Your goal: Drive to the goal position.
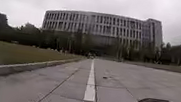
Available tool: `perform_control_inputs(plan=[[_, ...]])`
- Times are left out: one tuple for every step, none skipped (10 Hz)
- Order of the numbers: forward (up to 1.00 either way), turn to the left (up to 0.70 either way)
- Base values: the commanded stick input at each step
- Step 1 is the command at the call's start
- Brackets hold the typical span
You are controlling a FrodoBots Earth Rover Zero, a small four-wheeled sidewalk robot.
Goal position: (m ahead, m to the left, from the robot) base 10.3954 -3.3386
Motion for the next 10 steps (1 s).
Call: perform_control_inputs(plan=[[0.70, 0.00], [0.70, 0.00], [0.70, 0.00], [0.70, 0.00], [0.70, 0.00], [0.70, 0.00], [0.70, 0.00], [0.70, 0.00], [0.70, 0.00], [0.70, 0.00]])
